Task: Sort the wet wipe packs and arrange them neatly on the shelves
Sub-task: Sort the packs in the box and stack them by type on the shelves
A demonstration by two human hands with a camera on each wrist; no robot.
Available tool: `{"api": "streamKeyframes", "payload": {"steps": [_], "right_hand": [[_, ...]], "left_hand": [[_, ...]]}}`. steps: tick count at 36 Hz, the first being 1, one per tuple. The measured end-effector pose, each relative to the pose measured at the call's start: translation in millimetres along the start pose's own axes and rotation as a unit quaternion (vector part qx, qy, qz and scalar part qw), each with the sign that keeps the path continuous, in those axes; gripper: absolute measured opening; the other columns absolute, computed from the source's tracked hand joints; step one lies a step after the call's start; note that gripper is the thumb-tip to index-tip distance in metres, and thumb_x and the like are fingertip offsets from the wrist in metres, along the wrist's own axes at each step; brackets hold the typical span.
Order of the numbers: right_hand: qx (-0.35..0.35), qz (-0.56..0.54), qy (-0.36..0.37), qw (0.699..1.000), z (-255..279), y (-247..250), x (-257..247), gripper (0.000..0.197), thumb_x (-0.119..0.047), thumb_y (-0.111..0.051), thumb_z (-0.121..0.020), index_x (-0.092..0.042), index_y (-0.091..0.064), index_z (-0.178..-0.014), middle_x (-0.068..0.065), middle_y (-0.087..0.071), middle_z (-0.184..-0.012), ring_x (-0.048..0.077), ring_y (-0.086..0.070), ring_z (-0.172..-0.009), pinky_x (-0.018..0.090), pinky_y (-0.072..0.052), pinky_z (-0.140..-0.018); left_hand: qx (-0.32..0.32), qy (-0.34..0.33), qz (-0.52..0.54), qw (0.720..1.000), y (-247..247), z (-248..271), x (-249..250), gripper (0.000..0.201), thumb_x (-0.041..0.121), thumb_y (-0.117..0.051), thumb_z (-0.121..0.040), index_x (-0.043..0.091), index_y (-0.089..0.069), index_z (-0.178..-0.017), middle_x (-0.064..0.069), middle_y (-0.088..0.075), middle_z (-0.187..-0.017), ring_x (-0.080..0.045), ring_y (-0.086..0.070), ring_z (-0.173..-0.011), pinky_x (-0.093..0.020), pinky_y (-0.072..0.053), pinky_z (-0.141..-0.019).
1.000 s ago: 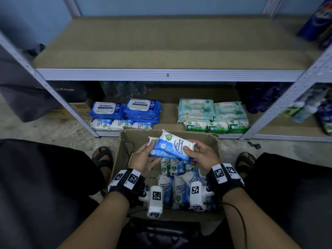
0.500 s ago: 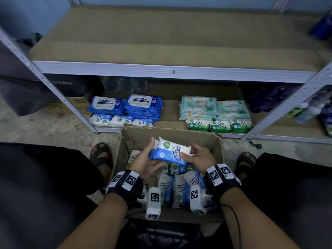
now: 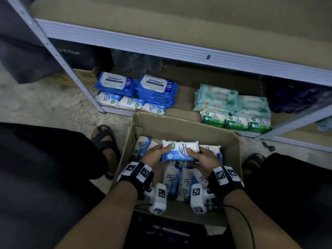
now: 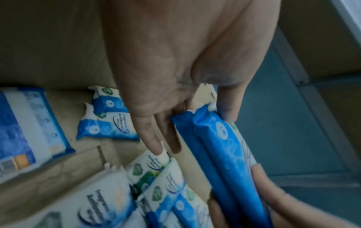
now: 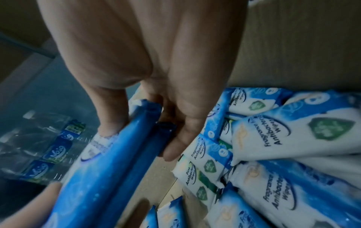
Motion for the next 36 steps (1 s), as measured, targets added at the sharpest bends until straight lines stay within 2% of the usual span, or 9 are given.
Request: {"api": "streamKeyframes", "payload": {"steps": [3,5,7,10,12,17,27,32,36], "right_hand": [[0.012,0.127,0.023,0.992,-18,-4,-4,0.027,-0.034,-0.079,-0.081,-0.014,-0.073,-0.098,0.012,-0.074,-0.101,0.029,-0.069,-0.089,0.054,-0.057,-0.082],[-0.004,0.257,0.047,0.965,-29,-11,-9,0.031,-0.04,-0.074,-0.085,-0.015,-0.072,-0.103,0.004,-0.073,-0.102,0.022,-0.067,-0.089,0.035,-0.053,-0.073],[-0.014,0.317,0.057,0.946,-41,-20,-12,0.044,-0.042,-0.073,-0.086,-0.013,-0.067,-0.118,0.004,-0.07,-0.115,0.021,-0.065,-0.099,0.029,-0.05,-0.077],[-0.031,0.361,0.053,0.93,-58,-38,-14,0.057,-0.037,-0.074,-0.086,-0.011,-0.058,-0.134,0.004,-0.062,-0.131,0.023,-0.06,-0.116,0.024,-0.042,-0.082],[-0.038,0.4,0.061,0.914,-69,-51,-14,0.055,-0.036,-0.076,-0.085,-0.012,-0.06,-0.132,0.004,-0.064,-0.129,0.023,-0.06,-0.115,0.025,-0.044,-0.084],[-0.078,0.475,0.086,0.872,-92,-88,-19,0.067,-0.031,-0.073,-0.088,-0.008,-0.045,-0.144,0.01,-0.05,-0.145,0.026,-0.051,-0.129,0.029,-0.041,-0.102],[-0.113,0.615,0.117,0.771,-133,-114,-9,0.057,-0.029,-0.067,-0.091,-0.013,-0.047,-0.141,0.015,-0.053,-0.14,0.033,-0.052,-0.126,0.04,-0.044,-0.103],[-0.07,0.645,0.175,0.74,-140,-114,-7,0.057,-0.027,-0.062,-0.094,-0.019,-0.041,-0.146,0.014,-0.053,-0.14,0.034,-0.041,-0.131,0.038,-0.039,-0.107],[-0.056,0.64,0.203,0.739,-137,-112,-6,0.057,-0.021,-0.06,-0.095,-0.022,-0.037,-0.148,0.012,-0.057,-0.136,0.032,-0.039,-0.13,0.036,-0.041,-0.101]], "left_hand": [[0.045,0.008,-0.068,0.997,18,-17,-11,0.039,0.039,-0.073,-0.085,0.012,-0.061,-0.11,-0.012,-0.066,-0.124,-0.027,-0.065,-0.106,-0.048,-0.05,-0.1],[0.061,0.013,-0.109,0.992,27,-23,-17,0.052,0.044,-0.072,-0.084,0.006,-0.062,-0.118,-0.015,-0.063,-0.128,-0.031,-0.064,-0.11,-0.04,-0.052,-0.095],[0.08,0.015,-0.118,0.99,35,-24,-17,0.044,0.031,-0.066,-0.093,0.0,-0.059,-0.123,-0.015,-0.063,-0.125,-0.031,-0.063,-0.109,-0.033,-0.05,-0.086],[0.127,0.027,-0.101,0.986,52,-31,-23,0.049,0.02,-0.08,-0.077,0.008,-0.056,-0.117,-0.009,-0.06,-0.118,-0.031,-0.061,-0.111,-0.044,-0.05,-0.092],[0.155,0.029,-0.131,0.979,66,-39,-27,0.057,0.019,-0.081,-0.061,0.007,-0.059,-0.112,-0.015,-0.063,-0.12,-0.034,-0.063,-0.11,-0.049,-0.052,-0.096],[0.183,0.03,-0.258,0.948,82,-55,-32,0.052,0.017,-0.071,-0.081,0.014,-0.057,-0.131,-0.01,-0.06,-0.128,-0.029,-0.058,-0.116,-0.036,-0.048,-0.1],[0.163,-0.032,-0.494,0.854,80,-107,-30,0.034,0.017,-0.048,-0.088,0.013,-0.061,-0.118,-0.011,-0.063,-0.123,-0.033,-0.058,-0.115,-0.035,-0.045,-0.097],[0.154,-0.071,-0.552,0.816,71,-112,-22,0.035,0.011,-0.052,-0.082,0.014,-0.063,-0.115,-0.011,-0.06,-0.123,-0.033,-0.056,-0.114,-0.035,-0.044,-0.095],[0.153,-0.064,-0.554,0.816,70,-121,-24,0.032,0.021,-0.057,-0.087,0.017,-0.061,-0.119,-0.011,-0.055,-0.125,-0.03,-0.054,-0.115,-0.032,-0.043,-0.087]]}}
Point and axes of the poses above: each hand's wrist, its own z-axis away from the middle knuckle, its own y-axis out of the back of the hand, x = y × z, the point moved 8 cm from there along -z, towards the middle knuckle
